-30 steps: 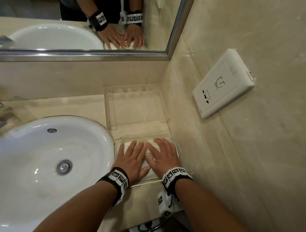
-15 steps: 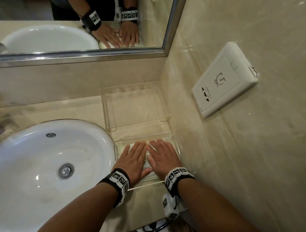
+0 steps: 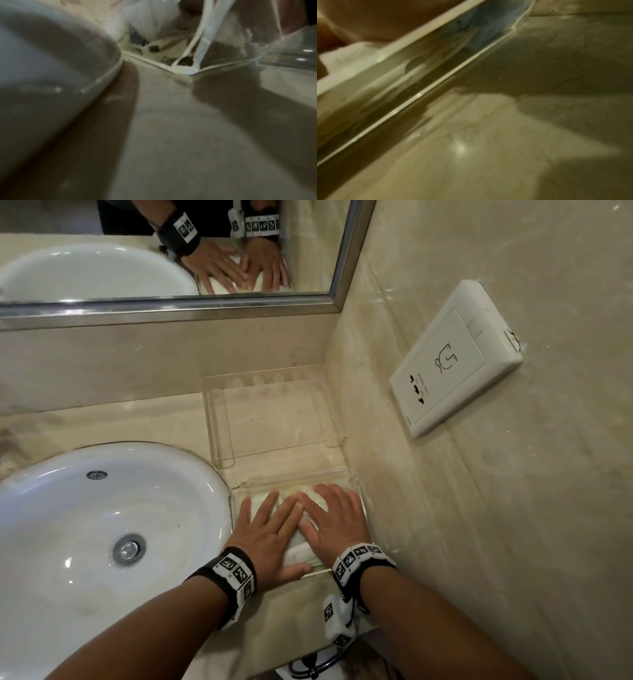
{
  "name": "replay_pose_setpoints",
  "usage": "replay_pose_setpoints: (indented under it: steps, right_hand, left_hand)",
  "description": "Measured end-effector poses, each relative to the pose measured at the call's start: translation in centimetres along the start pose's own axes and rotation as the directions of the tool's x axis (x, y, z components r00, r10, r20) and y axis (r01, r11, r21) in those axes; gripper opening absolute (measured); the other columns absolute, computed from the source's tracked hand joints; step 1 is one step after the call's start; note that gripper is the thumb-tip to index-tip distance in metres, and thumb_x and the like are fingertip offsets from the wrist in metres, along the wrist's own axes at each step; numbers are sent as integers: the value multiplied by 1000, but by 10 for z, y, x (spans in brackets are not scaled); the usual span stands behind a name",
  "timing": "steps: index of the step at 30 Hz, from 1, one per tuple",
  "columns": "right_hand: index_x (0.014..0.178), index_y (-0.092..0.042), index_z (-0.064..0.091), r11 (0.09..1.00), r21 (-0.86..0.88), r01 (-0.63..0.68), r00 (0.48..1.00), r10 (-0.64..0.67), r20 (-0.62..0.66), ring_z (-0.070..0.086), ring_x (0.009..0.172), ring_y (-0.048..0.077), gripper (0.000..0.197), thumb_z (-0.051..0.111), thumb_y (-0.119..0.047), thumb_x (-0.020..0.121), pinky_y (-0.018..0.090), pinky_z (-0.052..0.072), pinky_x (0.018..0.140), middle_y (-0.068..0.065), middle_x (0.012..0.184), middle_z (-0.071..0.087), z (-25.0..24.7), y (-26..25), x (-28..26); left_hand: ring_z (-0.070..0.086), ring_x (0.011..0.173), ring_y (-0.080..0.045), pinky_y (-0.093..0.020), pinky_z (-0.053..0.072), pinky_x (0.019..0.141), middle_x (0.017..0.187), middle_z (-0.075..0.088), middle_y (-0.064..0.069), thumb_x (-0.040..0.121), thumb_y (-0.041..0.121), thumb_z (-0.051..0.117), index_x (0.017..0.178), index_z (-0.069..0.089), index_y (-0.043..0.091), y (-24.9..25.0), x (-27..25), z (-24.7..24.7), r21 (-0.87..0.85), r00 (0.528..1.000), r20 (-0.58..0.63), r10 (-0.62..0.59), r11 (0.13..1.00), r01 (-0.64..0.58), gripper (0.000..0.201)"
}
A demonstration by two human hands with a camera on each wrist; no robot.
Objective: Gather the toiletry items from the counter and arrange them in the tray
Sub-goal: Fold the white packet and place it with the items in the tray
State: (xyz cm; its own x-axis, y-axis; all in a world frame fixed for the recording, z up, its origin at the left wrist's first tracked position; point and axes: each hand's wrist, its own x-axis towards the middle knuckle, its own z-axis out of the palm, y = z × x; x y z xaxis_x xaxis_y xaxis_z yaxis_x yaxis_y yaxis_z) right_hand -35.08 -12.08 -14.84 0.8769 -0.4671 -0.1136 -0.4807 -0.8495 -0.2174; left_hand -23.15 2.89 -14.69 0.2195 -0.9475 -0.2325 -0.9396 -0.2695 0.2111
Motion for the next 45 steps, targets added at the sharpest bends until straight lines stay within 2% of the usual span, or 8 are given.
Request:
replay_pose_setpoints:
  steps: [4, 8, 12, 15, 22, 30, 37, 45]
  right_hand:
    - [150, -40, 36, 999, -43, 16, 999, -15, 34, 32, 141, 26, 55, 37, -51, 96, 51, 22, 118, -1, 151, 41, 0, -1, 1]
    - [151, -38, 34, 998, -59, 10, 999, -7, 45, 32, 140, 28, 58, 34, -53, 95, 52, 21, 117, 1, 150, 39, 1, -3, 3]
    - [152, -37, 31, 998, -55, -2, 999, 4, 43, 32, 140, 27, 58, 34, -53, 96, 52, 20, 118, 0, 150, 39, 2, -4, 3]
    - [152, -33, 35, 998, -52, 21, 999, -19, 39, 34, 138, 26, 57, 33, -51, 98, 51, 23, 117, -1, 148, 42, 3, -3, 3]
    - [153, -25, 38, 999, -27, 43, 998, -42, 54, 34, 141, 28, 64, 37, -51, 94, 55, 26, 117, 0, 152, 42, 6, -2, 2]
    - [148, -32, 43, 999, 0, 33, 999, -33, 27, 35, 138, 25, 61, 41, -52, 91, 50, 22, 118, -1, 147, 45, 5, -1, 1]
    - [150, -39, 34, 998, -54, 22, 997, -18, 74, 32, 141, 25, 58, 37, -52, 93, 49, 18, 119, -2, 151, 40, -2, -6, 2]
    - [145, -42, 41, 1000, -20, 14, 999, -14, 30, 42, 137, 24, 56, 45, -55, 91, 47, 21, 117, -5, 145, 48, 2, -3, 3]
  left_hand:
    - [34, 141, -35, -67, 27, 106, 155, 36, -6, 80, 87, 24, 148, 37, 13, -3, 6, 1, -3, 999, 43, -12, 1000, 12, 102]
    - [39, 139, -36, -67, 29, 104, 153, 41, -6, 83, 83, 22, 146, 41, 13, -4, 7, 2, -5, 999, 37, -17, 1000, 17, 96]
    - [34, 142, -32, -64, 28, 107, 156, 36, -2, 93, 69, 16, 150, 34, 17, -3, 6, 0, -10, 999, 17, -39, 999, 39, 79]
    - [30, 144, -31, -64, 27, 108, 158, 31, 0, 96, 59, 20, 152, 30, 18, -2, 5, 1, -8, 999, -21, -44, 999, 43, 70]
    - [30, 144, -32, -66, 26, 106, 158, 30, -1, 94, 58, 27, 151, 33, 16, -1, 7, 3, 9, 999, -23, -33, 999, 33, 71]
    - [39, 139, -33, -63, 30, 104, 153, 40, 1, 92, 59, 32, 148, 39, 20, -1, 5, 1, -11, 998, -7, -64, 998, 64, 69]
    - [44, 135, -35, -71, 32, 97, 149, 46, -2, 90, 58, 35, 143, 46, 22, 5, 3, -4, -19, 993, 19, -116, 993, 116, 66]
    - [48, 132, -36, -71, 39, 93, 146, 50, -4, 88, 57, 40, 139, 50, 25, 3, 3, -2, -76, 996, -8, -90, 993, 89, 61]
